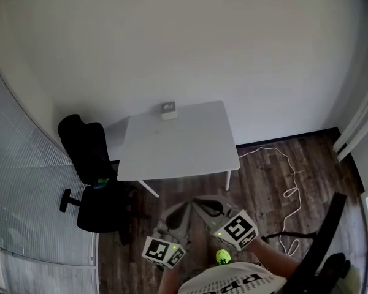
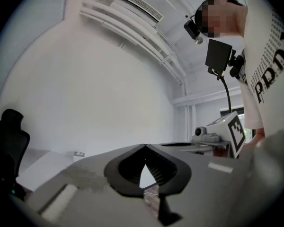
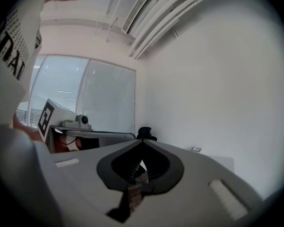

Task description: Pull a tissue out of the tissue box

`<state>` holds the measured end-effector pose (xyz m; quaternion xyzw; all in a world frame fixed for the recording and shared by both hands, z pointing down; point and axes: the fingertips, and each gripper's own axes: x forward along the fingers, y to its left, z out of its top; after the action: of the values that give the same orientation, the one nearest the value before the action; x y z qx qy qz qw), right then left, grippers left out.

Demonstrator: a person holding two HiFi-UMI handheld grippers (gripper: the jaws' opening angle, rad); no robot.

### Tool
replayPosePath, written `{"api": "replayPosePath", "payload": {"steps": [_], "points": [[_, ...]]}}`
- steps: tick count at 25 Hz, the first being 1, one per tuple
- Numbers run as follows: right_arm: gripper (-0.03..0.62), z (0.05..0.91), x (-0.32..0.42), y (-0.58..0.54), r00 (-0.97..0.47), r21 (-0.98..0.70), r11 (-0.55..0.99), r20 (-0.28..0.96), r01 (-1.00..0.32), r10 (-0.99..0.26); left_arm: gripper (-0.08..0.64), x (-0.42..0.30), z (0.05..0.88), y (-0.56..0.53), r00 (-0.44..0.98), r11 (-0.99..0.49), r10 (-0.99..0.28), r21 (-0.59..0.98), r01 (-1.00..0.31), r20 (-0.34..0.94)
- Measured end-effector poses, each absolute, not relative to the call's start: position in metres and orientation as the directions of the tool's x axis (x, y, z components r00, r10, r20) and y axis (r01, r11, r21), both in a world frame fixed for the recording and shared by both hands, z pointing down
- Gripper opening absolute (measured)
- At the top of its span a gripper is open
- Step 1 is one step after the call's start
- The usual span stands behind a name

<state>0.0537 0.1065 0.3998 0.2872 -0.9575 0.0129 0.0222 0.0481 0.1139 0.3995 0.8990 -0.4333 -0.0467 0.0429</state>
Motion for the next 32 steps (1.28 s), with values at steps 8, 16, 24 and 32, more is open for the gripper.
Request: {"api": "replayPosePath", "payload": {"steps": [8, 16, 24, 32], "points": [[0.009, 0.403, 0.063, 0.072, -0.836, -0.021, 0.837, 0.071, -0.547, -0.545, -0.009, 0.058, 0.402, 0.082, 0.628, -0.625, -0.778, 0.134, -0.769, -0.029], [0.009, 0.425, 0.052, 0.028, -0.818, -0.034, 0.822, 0.131, -0.568, -0.560, -0.009, 0.045, 0.412, 0.032, 0.667, -0.661, -0.745, 0.144, -0.736, -0.012], [0.009, 0.413, 0.025, -0.039, -0.778, -0.014, 0.783, 0.118, -0.622, -0.617, -0.009, 0.007, 0.397, -0.024, 0.694, -0.692, -0.719, 0.110, -0.713, -0.030], [0.009, 0.401, -0.022, -0.083, -0.763, 0.005, 0.768, 0.114, -0.640, -0.636, -0.009, -0.046, 0.397, -0.066, 0.698, -0.697, -0.715, 0.124, -0.707, -0.039]]}}
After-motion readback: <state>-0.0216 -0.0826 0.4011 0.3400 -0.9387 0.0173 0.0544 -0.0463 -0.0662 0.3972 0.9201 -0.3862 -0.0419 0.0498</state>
